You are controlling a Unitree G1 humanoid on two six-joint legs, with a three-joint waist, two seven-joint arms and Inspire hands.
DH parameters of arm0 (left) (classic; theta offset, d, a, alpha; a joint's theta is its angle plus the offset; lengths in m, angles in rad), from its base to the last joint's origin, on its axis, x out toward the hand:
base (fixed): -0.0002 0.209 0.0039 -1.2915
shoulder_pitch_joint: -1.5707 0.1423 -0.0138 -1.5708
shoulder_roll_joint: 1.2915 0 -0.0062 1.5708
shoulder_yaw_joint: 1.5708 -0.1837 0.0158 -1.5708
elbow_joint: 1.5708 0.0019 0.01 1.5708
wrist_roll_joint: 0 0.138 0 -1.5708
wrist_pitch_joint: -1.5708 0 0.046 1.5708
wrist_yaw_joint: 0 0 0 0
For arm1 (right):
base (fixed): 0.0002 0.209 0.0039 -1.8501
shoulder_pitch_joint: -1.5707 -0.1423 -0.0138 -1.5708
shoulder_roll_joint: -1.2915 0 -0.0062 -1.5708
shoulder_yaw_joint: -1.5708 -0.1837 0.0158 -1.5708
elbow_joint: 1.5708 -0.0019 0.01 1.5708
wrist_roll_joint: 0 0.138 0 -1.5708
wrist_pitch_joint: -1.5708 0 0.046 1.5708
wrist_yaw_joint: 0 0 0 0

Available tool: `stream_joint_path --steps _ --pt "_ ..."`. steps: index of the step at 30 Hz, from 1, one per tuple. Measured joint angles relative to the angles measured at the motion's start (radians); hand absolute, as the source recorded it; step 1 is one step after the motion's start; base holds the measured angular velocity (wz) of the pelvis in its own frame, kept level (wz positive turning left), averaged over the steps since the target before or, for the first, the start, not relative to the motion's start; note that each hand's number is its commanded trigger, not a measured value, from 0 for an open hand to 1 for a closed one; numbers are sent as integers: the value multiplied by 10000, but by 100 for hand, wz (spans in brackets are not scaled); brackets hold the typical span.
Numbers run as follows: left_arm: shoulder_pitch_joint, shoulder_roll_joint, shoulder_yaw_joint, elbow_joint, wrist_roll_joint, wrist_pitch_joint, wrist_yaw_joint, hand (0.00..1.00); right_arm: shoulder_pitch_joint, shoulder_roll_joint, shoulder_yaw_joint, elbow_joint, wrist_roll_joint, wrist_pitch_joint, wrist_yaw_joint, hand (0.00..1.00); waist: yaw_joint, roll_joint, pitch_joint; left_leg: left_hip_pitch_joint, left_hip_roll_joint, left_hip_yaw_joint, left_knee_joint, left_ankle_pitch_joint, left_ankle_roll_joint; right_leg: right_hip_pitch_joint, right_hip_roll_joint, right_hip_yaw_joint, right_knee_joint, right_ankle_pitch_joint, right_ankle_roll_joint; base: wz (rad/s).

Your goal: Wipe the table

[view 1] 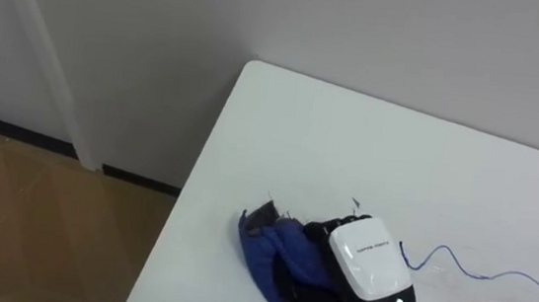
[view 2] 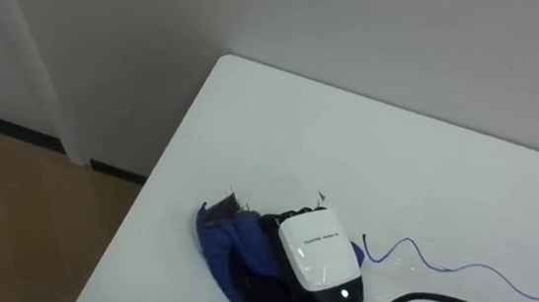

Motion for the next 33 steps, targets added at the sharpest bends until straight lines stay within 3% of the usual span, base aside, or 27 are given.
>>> stream_joint_path --steps 5,8,10,13,15,17,21,23,27,31,33 --pt "176 -103 -28 -1 18 150 6 0 -181 104 13 233 986 80 432 100 154 219 40 -28 16 -117 375 -186 -7 183 19 -110 1 -4 7 6" --pt "328 -345 -35 0 96 391 8 0 -390 378 9 307 1537 421 836 100 262 374 77 -35 19 -85 443 -197 -8 183 20 -92 20 -4 6 -3" --pt "395 -522 -20 0 243 595 8 0 -985 675 -17 365 1628 825 1332 100 300 483 110 -103 24 -61 505 -202 -17 116 22 -73 38 -2 1 -2" --pt "491 -582 -6 -125 263 693 -21 0 -1715 927 -254 710 1744 1157 1583 100 355 571 126 -208 11 -75 508 -181 -25 7 13 -76 34 9 -17 1" --pt "734 -586 150 -407 331 829 -105 0 -1974 1016 -636 994 1757 1242 1626 100 359 610 95 -238 -5 -96 511 -174 -14 -13 1 -82 34 -10 -11 5" --pt "947 -546 277 -575 326 900 -165 0 -2100 1045 -1082 1462 1901 1275 1546 100 303 621 69 -238 -12 -69 525 -178 0 -7 -17 -128 39 -21 5 7" --pt "1041 -452 501 -550 326 995 -266 0 -1946 1041 -2126 2272 2284 1067 823 100 -289 600 46 -300 -92 -87 634 -142 80 43 -161 -372 93 -83 107 27" --pt "1042 -431 761 -535 339 980 -286 0 -1717 1013 -2599 2665 2414 975 542 100 -406 544 -26 -269 -96 -77 648 -141 114 145 -225 -404 40 -106 143 17" --pt "1177 -105 1677 -439 325 940 -308 0 -1402 958 -3632 3716 3523 659 280 100 -531 369 -87 84 -140 39 474 -199 233 396 -283 -243 17 -155 223 -8" --pt "1613 -100 2588 -667 324 937 -305 0 -1138 788 -5100 4447 3799 726 212 100 -776 292 -119 196 -175 185 485 -244 313 496 -330 -238 60 -110 293 -15" --pt "1784 -104 2710 -849 329 945 -303 0 -976 764 -5404 4543 3804 783 215 100 -943 241 -142 213 -184 188 485 -247 326 511 -338 -243 59 -106 300 -3"
